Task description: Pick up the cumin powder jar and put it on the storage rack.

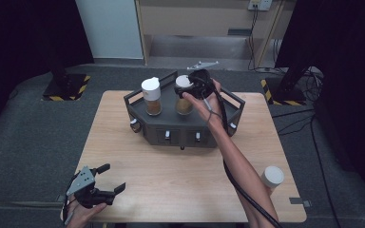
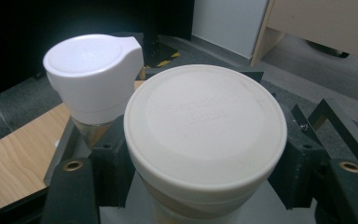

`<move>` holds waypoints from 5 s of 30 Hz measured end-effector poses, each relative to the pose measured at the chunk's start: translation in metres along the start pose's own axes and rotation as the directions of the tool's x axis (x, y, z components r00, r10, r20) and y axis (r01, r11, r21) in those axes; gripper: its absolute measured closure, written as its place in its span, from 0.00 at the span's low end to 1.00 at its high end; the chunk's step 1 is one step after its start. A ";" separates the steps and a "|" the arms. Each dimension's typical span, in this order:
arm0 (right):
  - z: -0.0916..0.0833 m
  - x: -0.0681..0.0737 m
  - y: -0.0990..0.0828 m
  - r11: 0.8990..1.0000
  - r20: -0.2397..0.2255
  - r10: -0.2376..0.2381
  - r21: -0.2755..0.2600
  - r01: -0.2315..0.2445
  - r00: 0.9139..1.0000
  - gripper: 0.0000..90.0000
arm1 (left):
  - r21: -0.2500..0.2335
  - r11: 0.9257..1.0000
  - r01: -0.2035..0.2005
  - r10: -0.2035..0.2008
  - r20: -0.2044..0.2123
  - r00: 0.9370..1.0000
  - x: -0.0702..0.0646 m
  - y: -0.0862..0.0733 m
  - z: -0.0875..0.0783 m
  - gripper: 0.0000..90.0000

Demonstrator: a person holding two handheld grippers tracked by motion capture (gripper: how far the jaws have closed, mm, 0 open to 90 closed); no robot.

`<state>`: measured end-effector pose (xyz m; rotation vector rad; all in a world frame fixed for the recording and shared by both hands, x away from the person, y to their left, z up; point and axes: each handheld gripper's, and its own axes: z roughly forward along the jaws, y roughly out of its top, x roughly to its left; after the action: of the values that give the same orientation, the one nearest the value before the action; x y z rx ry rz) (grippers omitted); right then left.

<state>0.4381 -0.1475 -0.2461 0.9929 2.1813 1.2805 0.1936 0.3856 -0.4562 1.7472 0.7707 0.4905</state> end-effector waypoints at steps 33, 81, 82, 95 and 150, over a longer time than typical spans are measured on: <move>0.022 -0.004 -0.008 1.000 -0.014 0.026 0.006 -0.026 1.000 0.37 | 0.003 1.000 -0.005 0.005 0.003 1.000 0.000 0.000 0.001 0.04; -0.132 -0.016 -0.037 0.993 -0.013 -0.060 -0.106 0.058 0.998 0.07 | 0.003 1.000 -0.007 0.007 0.009 1.000 -0.001 0.001 0.002 0.03; -0.137 -0.016 -0.039 0.992 -0.011 -0.063 -0.106 0.062 0.998 0.06 | 0.002 1.000 -0.007 0.007 0.011 1.000 -0.001 0.001 0.002 0.02; -0.194 -0.017 -0.088 0.988 0.000 -0.059 -0.146 0.058 0.998 0.06 | 0.009 1.000 -0.012 0.012 0.008 1.000 -0.001 0.002 0.002 0.02; -0.271 0.035 -0.297 0.972 0.220 0.066 -0.235 -0.013 0.973 0.01 | 0.013 1.000 -0.021 0.020 0.013 1.000 -0.002 0.003 0.002 0.02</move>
<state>0.1278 -0.3717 -0.3733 1.0355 1.8035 1.3332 0.1941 0.3818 -0.4544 1.7707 0.7492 0.4883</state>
